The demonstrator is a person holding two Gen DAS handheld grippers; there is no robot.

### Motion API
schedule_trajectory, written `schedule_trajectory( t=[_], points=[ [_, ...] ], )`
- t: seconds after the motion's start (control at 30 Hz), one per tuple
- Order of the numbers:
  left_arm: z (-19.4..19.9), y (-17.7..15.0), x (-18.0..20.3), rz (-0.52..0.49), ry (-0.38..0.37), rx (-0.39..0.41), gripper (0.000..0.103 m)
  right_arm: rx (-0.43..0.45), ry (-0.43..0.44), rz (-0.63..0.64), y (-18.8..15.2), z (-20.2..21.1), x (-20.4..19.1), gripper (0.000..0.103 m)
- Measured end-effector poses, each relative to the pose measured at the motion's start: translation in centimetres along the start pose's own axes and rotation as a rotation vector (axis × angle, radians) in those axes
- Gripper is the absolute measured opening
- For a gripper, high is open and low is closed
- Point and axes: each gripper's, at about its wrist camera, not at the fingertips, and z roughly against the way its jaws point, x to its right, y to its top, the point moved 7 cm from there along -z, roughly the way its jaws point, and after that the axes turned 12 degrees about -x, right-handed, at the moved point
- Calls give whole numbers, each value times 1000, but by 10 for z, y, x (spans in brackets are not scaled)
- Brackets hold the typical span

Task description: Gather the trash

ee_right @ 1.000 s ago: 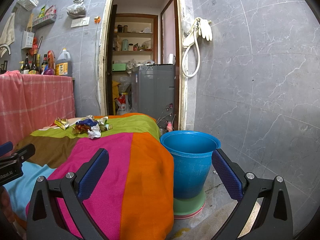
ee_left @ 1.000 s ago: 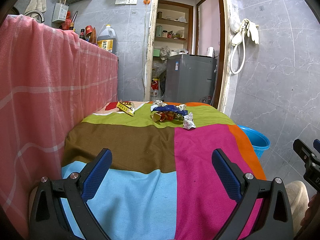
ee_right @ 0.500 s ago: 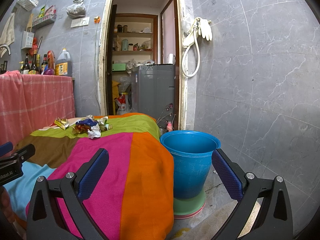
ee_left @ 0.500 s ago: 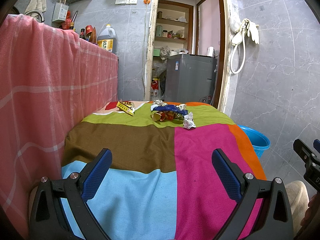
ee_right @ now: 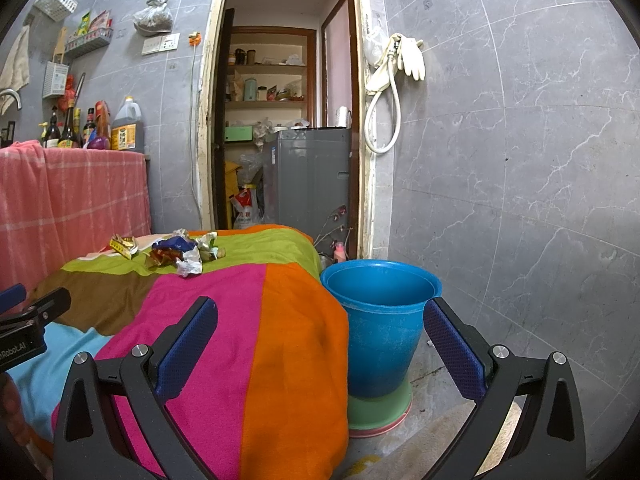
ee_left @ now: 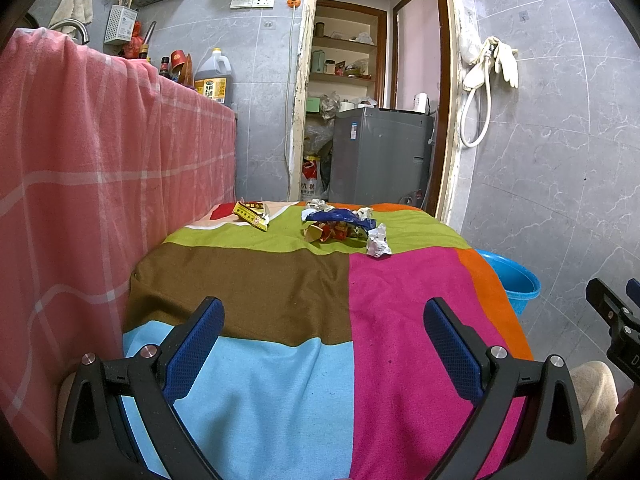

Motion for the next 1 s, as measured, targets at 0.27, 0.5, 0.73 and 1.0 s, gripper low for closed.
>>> schedule_trajectory(
  t=[0.27,0.5,0.73,1.0],
  points=[
    [-6,2,-5,7,19,-10,98,-4,13,-1,-2,-5,-1,103],
    [-17,13,-22,41,46,-27,98,-10,70,20,8,-19,-12,103],
    [-37,30,-41,82,76,-68,98,-38,140,53,25,-48,-27,103],
    [-74,54,-58,106,61,-122,98,-92,229,55,48,-94,-42,103]
  ],
)
